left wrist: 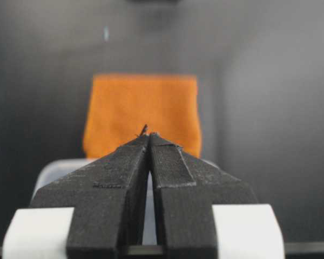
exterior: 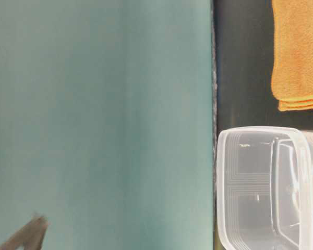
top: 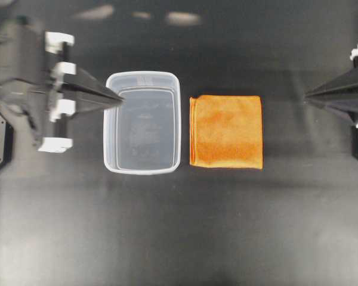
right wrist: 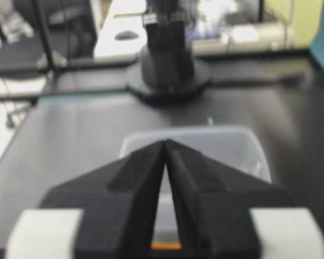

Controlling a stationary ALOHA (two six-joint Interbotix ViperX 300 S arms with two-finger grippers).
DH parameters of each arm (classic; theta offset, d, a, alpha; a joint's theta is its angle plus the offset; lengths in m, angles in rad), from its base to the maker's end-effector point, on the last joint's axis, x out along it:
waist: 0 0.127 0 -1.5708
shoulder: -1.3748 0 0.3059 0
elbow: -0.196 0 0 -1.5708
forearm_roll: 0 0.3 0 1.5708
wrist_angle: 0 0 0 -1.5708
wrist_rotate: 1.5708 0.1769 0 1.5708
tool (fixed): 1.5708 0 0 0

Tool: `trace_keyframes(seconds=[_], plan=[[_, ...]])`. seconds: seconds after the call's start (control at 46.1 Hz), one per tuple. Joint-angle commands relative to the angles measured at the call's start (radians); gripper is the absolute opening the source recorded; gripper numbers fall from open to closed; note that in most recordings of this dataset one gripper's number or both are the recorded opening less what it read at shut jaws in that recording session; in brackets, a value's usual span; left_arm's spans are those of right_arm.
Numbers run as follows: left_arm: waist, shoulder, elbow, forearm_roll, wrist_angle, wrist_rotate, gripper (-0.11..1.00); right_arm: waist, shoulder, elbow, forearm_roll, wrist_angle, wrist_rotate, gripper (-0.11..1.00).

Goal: Place the orange towel into the container with the left arm.
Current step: 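Reach the left gripper over the container toward the orange towel, then lower the left gripper onto the towel and close on its edge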

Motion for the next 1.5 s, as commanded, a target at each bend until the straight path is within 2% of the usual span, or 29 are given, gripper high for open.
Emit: trace_keyframes(seconds=[0.0, 0.087, 0.217, 0.282, 0.391, 0.456, 0.521, 0.651, 0.716, 0.781, 0.998, 1.194, 1.476], plan=[[0.003, 0.107, -0.123, 0.005, 0.080, 0.025, 0.00, -0.003, -0.009, -0.031, 0.005, 0.032, -0.002, 0.15], [0.008, 0.207, -0.218, 0.005, 0.166, 0.044, 0.00, -0.002, -0.031, -0.032, 0.005, 0.054, -0.002, 0.35], [0.026, 0.318, -0.328, 0.005, 0.241, 0.058, 0.00, -0.002, -0.064, -0.032, 0.003, 0.067, -0.003, 0.72], [0.028, 0.371, -0.383, 0.005, 0.258, 0.067, 0.00, -0.002, -0.083, -0.032, 0.003, 0.067, -0.005, 0.80], [0.029, 0.457, -0.462, 0.005, 0.316, 0.078, 0.01, -0.002, -0.130, -0.029, 0.003, 0.067, -0.005, 0.79], [0.031, 0.511, -0.514, 0.005, 0.370, 0.081, 0.09, 0.000, -0.161, -0.026, 0.003, 0.063, -0.003, 0.78], [0.031, 0.577, -0.580, 0.005, 0.442, 0.081, 0.25, 0.000, -0.183, -0.018, 0.003, 0.061, 0.000, 0.78], [0.026, 0.693, -0.712, 0.005, 0.546, 0.084, 0.66, 0.002, -0.204, -0.015, 0.005, 0.071, 0.002, 0.78], [0.025, 0.759, -0.778, 0.005, 0.581, 0.084, 0.81, 0.002, -0.206, -0.014, 0.005, 0.074, -0.002, 0.78], [0.021, 0.815, -0.825, 0.005, 0.592, 0.087, 0.90, 0.002, -0.206, -0.009, 0.005, 0.072, -0.003, 0.78], [0.021, 0.976, -0.917, 0.006, 0.591, 0.140, 0.90, 0.003, -0.202, 0.002, 0.003, 0.071, 0.000, 0.78], [0.017, 1.083, -0.939, 0.005, 0.552, 0.140, 0.90, 0.002, -0.206, 0.003, 0.005, 0.069, -0.003, 0.78], [0.015, 1.164, -0.933, 0.005, 0.520, 0.144, 0.90, 0.002, -0.204, 0.006, 0.003, 0.069, 0.002, 0.78]])
